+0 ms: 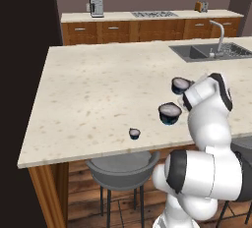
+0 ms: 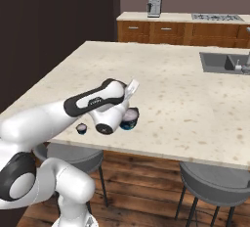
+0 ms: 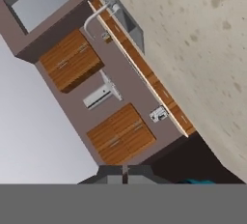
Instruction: Stack the yogurt containers by placing the smaller containers on top of the larger containers.
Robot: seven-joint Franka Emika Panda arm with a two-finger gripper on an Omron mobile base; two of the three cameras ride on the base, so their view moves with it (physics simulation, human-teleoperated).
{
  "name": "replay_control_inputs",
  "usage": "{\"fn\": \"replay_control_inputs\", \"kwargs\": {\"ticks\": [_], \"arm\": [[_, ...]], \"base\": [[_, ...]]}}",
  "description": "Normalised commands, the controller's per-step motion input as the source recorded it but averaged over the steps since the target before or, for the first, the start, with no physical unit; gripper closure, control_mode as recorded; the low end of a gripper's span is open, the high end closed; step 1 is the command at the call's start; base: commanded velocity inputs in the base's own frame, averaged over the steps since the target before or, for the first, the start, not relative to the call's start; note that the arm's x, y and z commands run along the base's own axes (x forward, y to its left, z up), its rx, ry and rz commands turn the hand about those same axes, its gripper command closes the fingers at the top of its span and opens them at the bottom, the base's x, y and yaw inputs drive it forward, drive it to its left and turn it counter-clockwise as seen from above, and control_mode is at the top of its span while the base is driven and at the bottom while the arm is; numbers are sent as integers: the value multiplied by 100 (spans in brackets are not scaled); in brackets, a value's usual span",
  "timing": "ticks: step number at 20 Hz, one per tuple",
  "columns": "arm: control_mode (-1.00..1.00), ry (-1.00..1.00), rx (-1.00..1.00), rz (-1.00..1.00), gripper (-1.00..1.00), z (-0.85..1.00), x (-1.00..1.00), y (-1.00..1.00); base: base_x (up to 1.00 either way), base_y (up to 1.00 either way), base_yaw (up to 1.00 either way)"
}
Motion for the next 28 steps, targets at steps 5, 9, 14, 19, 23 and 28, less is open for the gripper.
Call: {"fn": "replay_control_inputs", "kwargs": {"ticks": [5,9,14,19,23,28], "arm": [[-100,0,0,-3,100,-27,0,-7],[-100,1,0,-2,100,-29,0,-7],[-100,3,0,-2,100,-35,0,-5],[-100,7,0,-2,100,-40,0,-1],[-100,7,0,-1,100,-38,0,-5],[-100,8,0,-2,100,-32,3,-9]], "base": [[0,0,0],[0,0,0],[0,0,0],[0,0,0],[0,0,0],[0,0,0]]}}
